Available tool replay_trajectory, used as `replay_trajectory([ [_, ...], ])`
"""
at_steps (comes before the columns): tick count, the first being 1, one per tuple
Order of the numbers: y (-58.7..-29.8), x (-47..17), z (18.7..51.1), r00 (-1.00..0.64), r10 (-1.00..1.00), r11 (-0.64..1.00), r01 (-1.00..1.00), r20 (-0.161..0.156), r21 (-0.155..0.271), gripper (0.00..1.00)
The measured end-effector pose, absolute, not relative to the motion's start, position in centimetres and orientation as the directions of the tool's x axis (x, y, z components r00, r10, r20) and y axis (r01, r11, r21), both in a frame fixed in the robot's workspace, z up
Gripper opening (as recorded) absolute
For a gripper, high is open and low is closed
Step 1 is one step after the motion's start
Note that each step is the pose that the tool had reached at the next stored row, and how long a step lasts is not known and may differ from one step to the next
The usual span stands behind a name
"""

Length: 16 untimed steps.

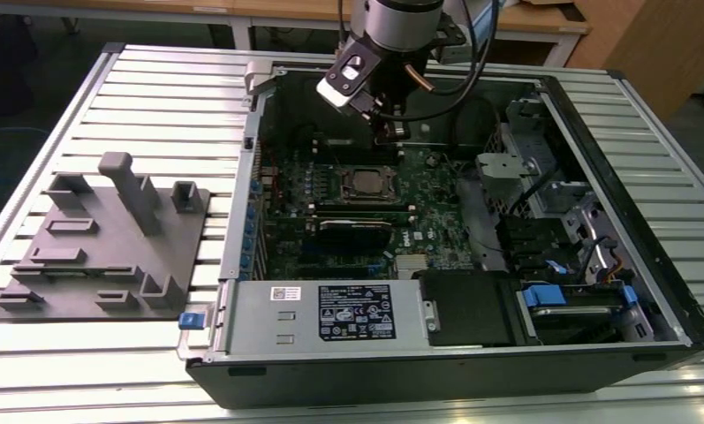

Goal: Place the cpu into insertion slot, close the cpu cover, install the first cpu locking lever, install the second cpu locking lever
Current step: 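Install the first cpu locking lever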

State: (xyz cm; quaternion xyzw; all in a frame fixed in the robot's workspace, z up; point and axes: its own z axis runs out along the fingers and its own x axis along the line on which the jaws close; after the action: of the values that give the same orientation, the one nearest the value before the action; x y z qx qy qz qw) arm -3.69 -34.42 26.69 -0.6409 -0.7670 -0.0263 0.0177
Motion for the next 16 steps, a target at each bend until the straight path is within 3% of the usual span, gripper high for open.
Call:
replay_trajectory([
  [16, -34.47, -3.72, 26.69, -0.215, 0.975, 0.214, 0.977, 0.061, 0.018, 0.11],
])
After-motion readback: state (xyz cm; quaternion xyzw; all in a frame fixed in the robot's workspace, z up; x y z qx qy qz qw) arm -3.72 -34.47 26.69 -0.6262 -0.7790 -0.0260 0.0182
